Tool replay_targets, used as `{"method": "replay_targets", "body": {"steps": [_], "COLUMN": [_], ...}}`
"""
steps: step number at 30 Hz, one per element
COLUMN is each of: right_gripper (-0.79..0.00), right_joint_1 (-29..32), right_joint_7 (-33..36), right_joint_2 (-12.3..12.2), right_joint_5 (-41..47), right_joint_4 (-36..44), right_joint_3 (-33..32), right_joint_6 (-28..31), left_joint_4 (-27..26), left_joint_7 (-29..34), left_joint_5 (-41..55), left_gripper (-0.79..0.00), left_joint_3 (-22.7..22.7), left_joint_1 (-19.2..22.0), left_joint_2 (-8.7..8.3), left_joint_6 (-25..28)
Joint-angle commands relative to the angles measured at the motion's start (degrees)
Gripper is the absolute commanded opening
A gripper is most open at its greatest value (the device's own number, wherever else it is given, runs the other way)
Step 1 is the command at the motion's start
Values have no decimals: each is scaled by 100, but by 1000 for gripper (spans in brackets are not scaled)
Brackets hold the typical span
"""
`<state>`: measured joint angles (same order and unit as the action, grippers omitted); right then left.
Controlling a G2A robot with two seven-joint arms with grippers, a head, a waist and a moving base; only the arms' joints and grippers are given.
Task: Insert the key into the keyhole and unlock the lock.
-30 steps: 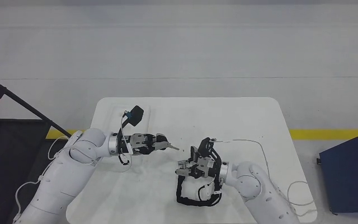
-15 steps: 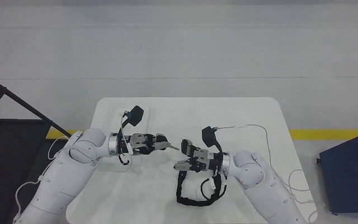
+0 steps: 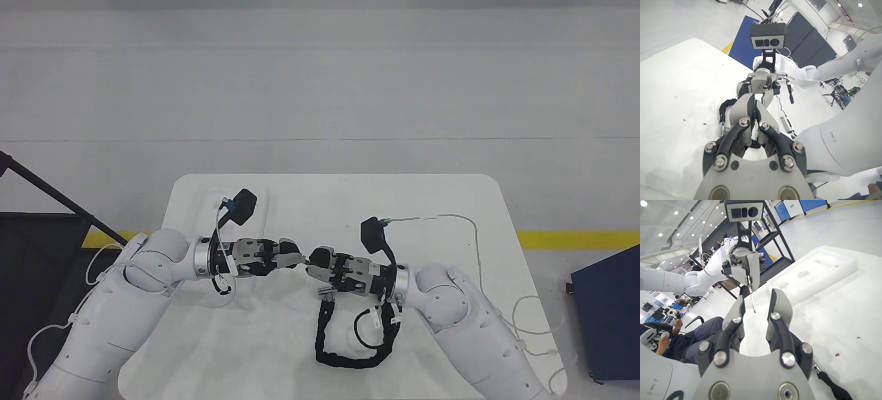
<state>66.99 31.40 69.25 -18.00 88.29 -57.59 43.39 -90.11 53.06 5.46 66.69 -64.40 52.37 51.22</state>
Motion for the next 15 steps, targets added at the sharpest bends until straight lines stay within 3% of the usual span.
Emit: {"method": "replay_targets", "body": {"steps": [1, 4, 6, 7, 15], "right_gripper": [-557, -600, -748, -785, -785], "right_joint_1": [13, 55, 77, 87, 133], "right_joint_7": [-6, -46, -55, -54, 16], "right_joint_2": [-10, -24, -33, -37, -73], "right_joint_5": [-38, -92, -119, -130, -176], "right_joint_4": [13, 54, 78, 92, 230], "right_joint_3": [-19, -42, -49, -48, -42], "right_joint_6": [-25, -34, -17, -2, 87], "left_joint_4": [0, 0, 0, 0, 0], "left_joint_7": [0, 0, 0, 0, 0], "left_joint_5": [0, 0, 0, 0, 0], "left_gripper": [-785, -785, -785, -785, -785], "left_joint_3": [0, 0, 0, 0, 0], "left_joint_1": [0, 0, 0, 0, 0], "left_joint_2": [0, 0, 0, 0, 0], "left_joint_6": [0, 0, 0, 0, 0]}}
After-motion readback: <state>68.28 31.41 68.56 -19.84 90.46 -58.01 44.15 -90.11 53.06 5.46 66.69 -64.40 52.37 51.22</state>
